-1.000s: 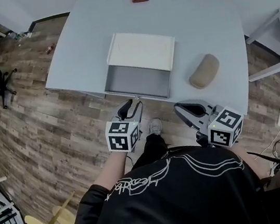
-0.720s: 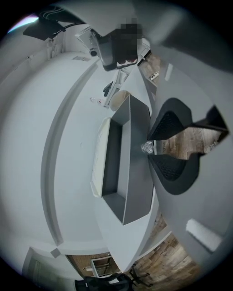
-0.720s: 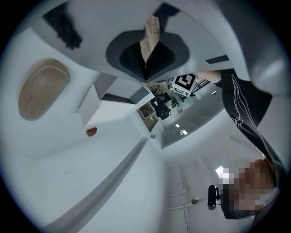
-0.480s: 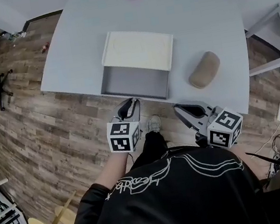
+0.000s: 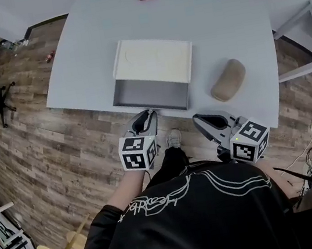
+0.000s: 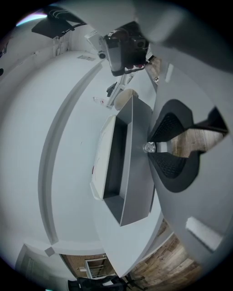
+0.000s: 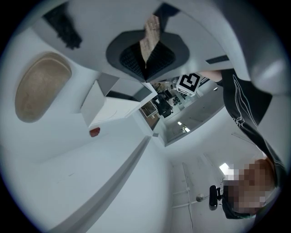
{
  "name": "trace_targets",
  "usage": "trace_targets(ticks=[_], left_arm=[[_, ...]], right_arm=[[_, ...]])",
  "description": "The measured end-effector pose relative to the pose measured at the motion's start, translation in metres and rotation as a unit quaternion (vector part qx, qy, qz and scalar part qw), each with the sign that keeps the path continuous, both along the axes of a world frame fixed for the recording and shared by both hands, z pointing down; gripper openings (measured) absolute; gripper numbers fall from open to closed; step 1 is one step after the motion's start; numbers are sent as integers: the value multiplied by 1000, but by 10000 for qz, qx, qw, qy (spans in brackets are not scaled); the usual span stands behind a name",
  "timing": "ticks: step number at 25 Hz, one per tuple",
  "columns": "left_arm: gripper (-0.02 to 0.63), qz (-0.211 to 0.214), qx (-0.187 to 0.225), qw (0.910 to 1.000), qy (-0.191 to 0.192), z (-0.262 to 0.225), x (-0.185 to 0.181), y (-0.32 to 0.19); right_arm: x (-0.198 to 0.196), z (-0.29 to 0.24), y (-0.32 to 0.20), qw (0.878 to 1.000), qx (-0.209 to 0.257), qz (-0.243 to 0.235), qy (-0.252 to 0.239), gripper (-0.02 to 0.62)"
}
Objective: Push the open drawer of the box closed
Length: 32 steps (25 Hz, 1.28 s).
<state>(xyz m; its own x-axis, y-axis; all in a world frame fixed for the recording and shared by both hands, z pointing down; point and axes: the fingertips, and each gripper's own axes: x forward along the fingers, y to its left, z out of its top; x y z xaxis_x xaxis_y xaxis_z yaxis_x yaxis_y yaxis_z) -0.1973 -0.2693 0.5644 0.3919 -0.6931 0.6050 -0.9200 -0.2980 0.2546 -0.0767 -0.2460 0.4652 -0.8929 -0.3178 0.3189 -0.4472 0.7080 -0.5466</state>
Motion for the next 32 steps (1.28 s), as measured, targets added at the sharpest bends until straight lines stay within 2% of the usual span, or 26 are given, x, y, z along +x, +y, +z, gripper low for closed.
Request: trace_targets(ticks=[23, 32], left_arm=[[78, 481, 26, 9988, -85, 2, 10, -82], [89, 476, 57, 9988, -108, 2, 12, -79]], right_arm=[[18, -7, -41, 9979, 25, 633, 136, 8], [24, -9, -36, 9977, 56, 664, 153, 8]])
